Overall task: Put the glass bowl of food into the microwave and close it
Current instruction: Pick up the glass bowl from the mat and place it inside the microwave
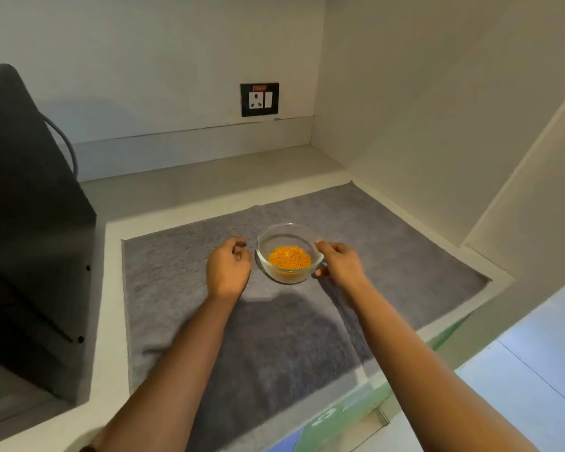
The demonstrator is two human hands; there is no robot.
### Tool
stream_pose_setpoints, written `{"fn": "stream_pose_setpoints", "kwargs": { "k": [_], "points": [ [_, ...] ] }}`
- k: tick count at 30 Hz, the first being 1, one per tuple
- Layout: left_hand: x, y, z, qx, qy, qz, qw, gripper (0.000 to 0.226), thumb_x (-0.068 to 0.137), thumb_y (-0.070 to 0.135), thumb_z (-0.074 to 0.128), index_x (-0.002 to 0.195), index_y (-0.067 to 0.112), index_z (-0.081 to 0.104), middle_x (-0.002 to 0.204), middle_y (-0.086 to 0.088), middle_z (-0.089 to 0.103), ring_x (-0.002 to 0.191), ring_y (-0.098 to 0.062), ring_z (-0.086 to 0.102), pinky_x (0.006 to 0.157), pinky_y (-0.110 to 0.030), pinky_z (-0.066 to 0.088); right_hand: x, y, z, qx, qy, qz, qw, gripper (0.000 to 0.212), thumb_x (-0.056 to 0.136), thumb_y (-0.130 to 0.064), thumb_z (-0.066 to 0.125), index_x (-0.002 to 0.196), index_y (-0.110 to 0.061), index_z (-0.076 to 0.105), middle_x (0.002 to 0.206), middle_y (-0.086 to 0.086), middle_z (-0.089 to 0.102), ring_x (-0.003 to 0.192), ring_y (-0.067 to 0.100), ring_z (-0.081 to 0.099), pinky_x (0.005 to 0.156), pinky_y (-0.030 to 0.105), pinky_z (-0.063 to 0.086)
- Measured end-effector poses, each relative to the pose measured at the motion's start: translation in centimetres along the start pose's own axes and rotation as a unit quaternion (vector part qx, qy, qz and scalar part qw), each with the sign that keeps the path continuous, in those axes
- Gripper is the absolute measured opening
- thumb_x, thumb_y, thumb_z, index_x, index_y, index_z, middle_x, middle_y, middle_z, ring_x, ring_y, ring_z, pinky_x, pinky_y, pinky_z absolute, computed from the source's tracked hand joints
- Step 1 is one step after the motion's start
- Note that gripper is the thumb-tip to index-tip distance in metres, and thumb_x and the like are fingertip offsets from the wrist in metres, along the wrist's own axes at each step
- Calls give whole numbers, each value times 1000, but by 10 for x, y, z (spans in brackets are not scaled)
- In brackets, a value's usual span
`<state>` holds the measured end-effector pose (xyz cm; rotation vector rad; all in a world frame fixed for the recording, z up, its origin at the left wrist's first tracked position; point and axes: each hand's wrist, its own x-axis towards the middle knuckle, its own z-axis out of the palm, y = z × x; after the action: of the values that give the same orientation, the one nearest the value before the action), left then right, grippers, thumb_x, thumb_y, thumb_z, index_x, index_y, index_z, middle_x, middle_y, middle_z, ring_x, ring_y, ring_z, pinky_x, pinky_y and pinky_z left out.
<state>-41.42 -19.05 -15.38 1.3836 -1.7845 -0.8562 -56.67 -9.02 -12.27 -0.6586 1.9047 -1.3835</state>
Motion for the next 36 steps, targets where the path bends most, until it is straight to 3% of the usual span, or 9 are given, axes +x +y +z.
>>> {"fn": "stream_pose_setpoints", "kwargs": {
  "k": [3, 6, 11, 15, 17, 21, 26, 36],
  "points": [
    [4, -7, 2, -9, -4, 5, 1000, 30, 90, 4, 51, 117, 4, 64, 103, -16, 71, 88, -26, 63, 80, -27, 46, 3, -5, 3, -25, -25, 16, 999, 25, 94, -32, 49, 81, -11, 56, 54, 11, 52, 40, 14, 50, 28, 12, 29],
    [8, -9, 4, -1, -4, 1, 1000, 30, 90, 5, 50, 118, 6, 64, 105, -14, 71, 86, -22, 60, 78, -25, 43, 8, -6, 7, -20, -46, 27, 998, 18, 95, -20, 45, 93, -7, 57, 55, 11, 50, 27, 6, 46, 27, 12, 28],
    [11, -6, 6, 27, -8, -4, 1000, 31, 91, 10, 50, 118, 10, 64, 109, -13, 71, 95, -29, 64, 81, -30, 47, 14, -7, 11, -41, -29, 5, 999, 29, 95, -16, 42, 105, 5, 60, 57, 9, 50, 29, 9, 46, 28, 14, 33],
    [10, -6, 6, 31, -13, 14, 999, 31, 90, 8, 49, 117, 8, 65, 112, -13, 70, 99, -31, 64, 84, -34, 49, 8, -11, 9, -35, -14, -2, 999, 28, 91, -7, 39, 101, 9, 61, 52, 12, 52, 39, 20, 49, 27, 15, 32],
    [9, -6, 5, 31, -6, 20, 999, 31, 89, 8, 50, 116, 8, 66, 110, -14, 71, 98, -31, 64, 83, -34, 49, 2, -16, 9, -34, -10, -10, 999, 26, 91, -9, 38, 99, 0, 61, 58, 11, 54, 38, 17, 49, 32, 19, 34],
    [1, 1, 1, 26, -2, 16, 1000, 30, 90, 9, 49, 115, 6, 66, 106, -17, 71, 96, -33, 64, 81, -36, 50, -14, -28, 7, -44, -1, -41, 998, 32, 94, -14, 38, 108, 6, 58, 70, 8, 54, 39, 16, 48, 46, 28, 38],
    [-24, 14, -11, 0, 5, 13, 1000, 25, 89, 8, 50, 109, 5, 66, 104, -18, 70, 95, -33, 63, 74, -33, 46, -57, -42, -4, -37, -2, -66, 997, 33, 95, -15, 39, 110, 6, 58, 71, 6, 54, 39, 15, 46, 46, 26, 37],
    [-134, 24, -60, -56, 19, -18, 998, 17, 87, 7, 56, 96, 2, 69, 99, -17, 71, 95, -30, 65, 74, -32, 47, -186, -40, -35, -32, -24, -88, 995, 28, 94, -15, 41, 105, 1, 61, 69, 6, 56, 30, 9, 45, 43, 26, 38]
  ]
}}
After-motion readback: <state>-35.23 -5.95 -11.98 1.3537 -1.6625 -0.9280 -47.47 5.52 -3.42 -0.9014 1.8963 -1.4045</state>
